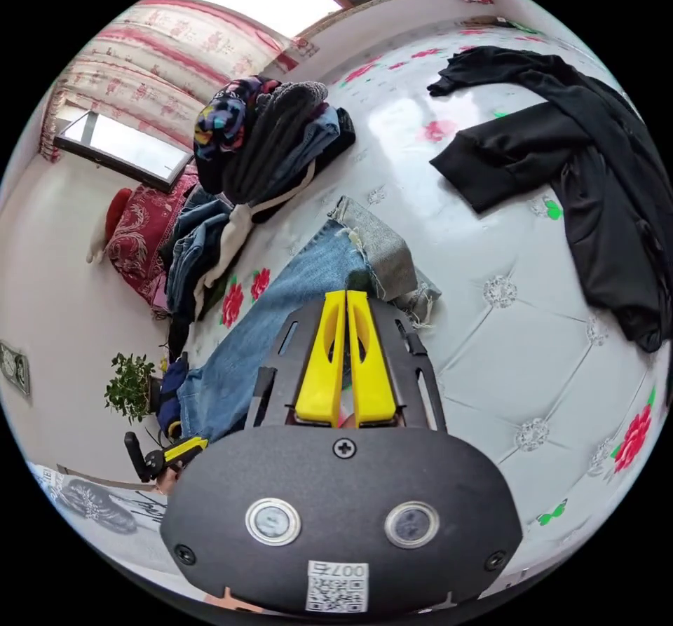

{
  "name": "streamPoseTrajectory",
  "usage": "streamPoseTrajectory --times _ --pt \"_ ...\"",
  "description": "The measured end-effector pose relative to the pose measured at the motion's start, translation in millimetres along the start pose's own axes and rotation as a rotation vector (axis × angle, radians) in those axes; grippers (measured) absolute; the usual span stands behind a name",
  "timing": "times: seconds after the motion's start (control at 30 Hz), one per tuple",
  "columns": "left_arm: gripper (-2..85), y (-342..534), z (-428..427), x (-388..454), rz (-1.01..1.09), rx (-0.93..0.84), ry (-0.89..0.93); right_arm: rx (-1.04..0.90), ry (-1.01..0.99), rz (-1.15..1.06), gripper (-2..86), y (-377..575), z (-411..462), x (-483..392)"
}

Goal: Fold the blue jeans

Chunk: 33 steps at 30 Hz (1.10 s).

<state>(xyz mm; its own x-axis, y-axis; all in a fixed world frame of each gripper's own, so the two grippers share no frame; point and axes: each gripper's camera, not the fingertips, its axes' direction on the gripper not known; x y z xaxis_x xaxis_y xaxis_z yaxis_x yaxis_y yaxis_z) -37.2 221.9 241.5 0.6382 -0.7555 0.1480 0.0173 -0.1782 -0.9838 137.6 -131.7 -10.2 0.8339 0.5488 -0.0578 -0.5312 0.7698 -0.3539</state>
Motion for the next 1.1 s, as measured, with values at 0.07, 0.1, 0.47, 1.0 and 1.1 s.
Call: streamPoseTrajectory --times 0.07,0.1,0.47,1.0,1.1 --pt "-0.7 -1.2 17.8 -3.6 -0.02 -0.068 0.014 -0.066 0.029 0.046 -0.1 3.1 12.6 15.0" --pt "-0.7 -4.7 21.2 -6.8 -0.032 -0.096 0.029 -0.067 -0.016 0.125 -0.1 6.7 15.3 29.8" --pt "5.2 -20.2 -43.4 -68.3 -0.142 -0.038 0.182 -0.058 0.047 0.211 6.1 0.9 -16.3 11.7" --pt "12.8 135.9 -164.7 -304.2 -1.242 0.444 0.299 0.149 -0.331 0.385 2.9 -3.0 -38.3 7.0" --pt "13.6 138.5 -169.1 -328.0 -1.269 0.488 0.313 0.189 -0.258 0.393 1.9 20.4 -79.5 40.7"
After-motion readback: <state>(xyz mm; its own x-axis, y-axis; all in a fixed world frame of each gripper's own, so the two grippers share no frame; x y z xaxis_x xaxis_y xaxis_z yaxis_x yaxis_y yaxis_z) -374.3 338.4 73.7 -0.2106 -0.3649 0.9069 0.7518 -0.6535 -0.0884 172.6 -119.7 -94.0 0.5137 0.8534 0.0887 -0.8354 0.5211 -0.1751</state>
